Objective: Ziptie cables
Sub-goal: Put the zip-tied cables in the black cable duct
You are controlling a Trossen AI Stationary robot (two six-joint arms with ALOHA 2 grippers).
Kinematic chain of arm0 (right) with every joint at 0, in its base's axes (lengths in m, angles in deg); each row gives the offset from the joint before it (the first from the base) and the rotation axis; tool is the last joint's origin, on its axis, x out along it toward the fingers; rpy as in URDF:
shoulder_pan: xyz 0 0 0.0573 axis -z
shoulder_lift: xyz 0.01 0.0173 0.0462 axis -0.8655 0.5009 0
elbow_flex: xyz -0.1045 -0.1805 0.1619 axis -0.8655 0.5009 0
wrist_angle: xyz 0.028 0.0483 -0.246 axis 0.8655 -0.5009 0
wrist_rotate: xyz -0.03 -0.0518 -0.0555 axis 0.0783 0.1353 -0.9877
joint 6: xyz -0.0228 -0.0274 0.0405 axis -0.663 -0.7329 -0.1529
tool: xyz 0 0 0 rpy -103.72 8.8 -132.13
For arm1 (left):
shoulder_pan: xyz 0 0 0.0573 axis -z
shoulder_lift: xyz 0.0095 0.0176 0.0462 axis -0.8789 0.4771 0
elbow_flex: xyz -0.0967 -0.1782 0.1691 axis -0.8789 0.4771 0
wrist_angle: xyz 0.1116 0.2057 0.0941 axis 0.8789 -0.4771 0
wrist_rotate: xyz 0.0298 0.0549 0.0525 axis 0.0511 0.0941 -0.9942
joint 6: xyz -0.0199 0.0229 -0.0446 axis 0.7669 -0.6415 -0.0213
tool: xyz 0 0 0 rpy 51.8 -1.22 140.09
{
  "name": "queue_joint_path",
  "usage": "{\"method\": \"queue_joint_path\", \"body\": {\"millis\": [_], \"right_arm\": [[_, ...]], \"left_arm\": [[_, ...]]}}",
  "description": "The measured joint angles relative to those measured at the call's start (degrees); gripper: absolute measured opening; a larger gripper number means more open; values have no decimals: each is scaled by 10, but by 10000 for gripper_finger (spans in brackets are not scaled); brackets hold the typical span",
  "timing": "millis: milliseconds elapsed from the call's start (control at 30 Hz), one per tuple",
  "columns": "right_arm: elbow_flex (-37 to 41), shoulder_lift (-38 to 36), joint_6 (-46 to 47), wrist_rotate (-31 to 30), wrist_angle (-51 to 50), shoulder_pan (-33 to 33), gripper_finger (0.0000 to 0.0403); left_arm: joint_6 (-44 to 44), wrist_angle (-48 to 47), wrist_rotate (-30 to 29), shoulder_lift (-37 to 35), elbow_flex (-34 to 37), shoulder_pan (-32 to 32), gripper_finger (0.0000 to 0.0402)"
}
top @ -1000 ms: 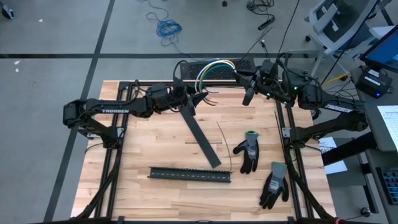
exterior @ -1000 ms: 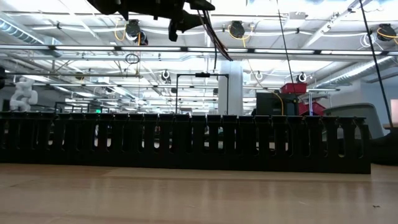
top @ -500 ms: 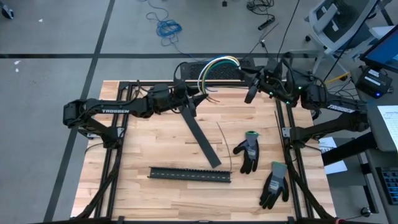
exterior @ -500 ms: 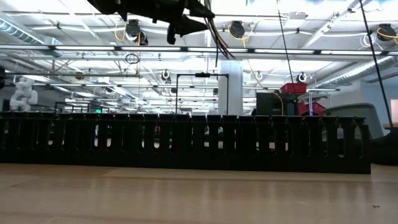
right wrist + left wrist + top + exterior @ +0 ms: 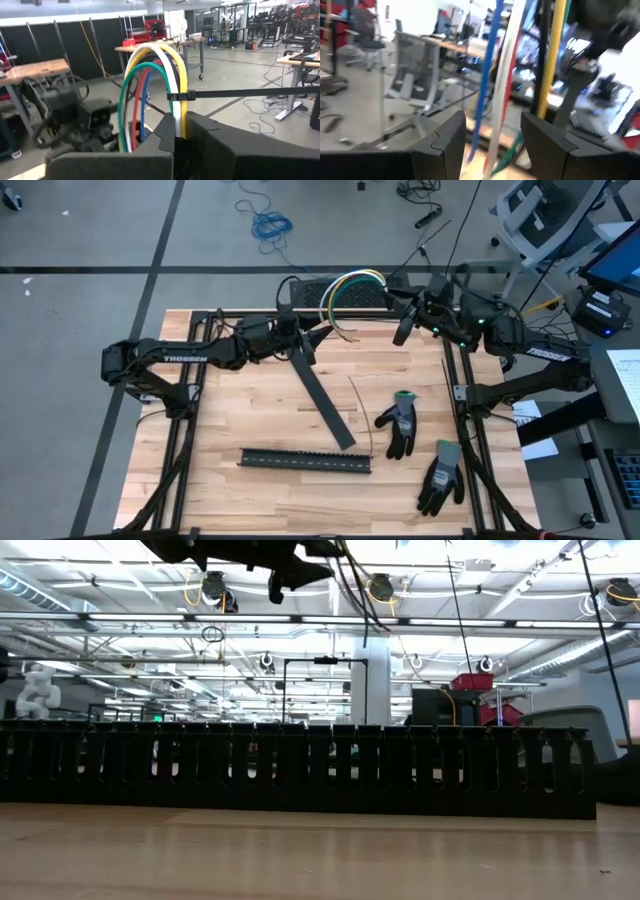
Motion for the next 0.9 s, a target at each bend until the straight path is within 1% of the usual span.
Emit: {"method": "queue_joint_path", "body": {"millis": [100,233,367,433,700,900], "right_arm": [[0,11,-1,8,2,0,0],[0,21,1,31,8,0,0],[0,21,-17,32,7,0,0],[0,14,-23,32,5,0,0],[0,-21,-23,31,-18,0,0],[0,-34,-27,31,-51,0,0]], "left_arm": [[19,19,20,0,0,0,185],[21,19,27,0,0,0,185],[22,18,71,0,0,0,185],[22,14,83,0,0,0,185],[22,-26,83,0,0,-9,185],[40,-23,148,0,0,-16,185]]}}
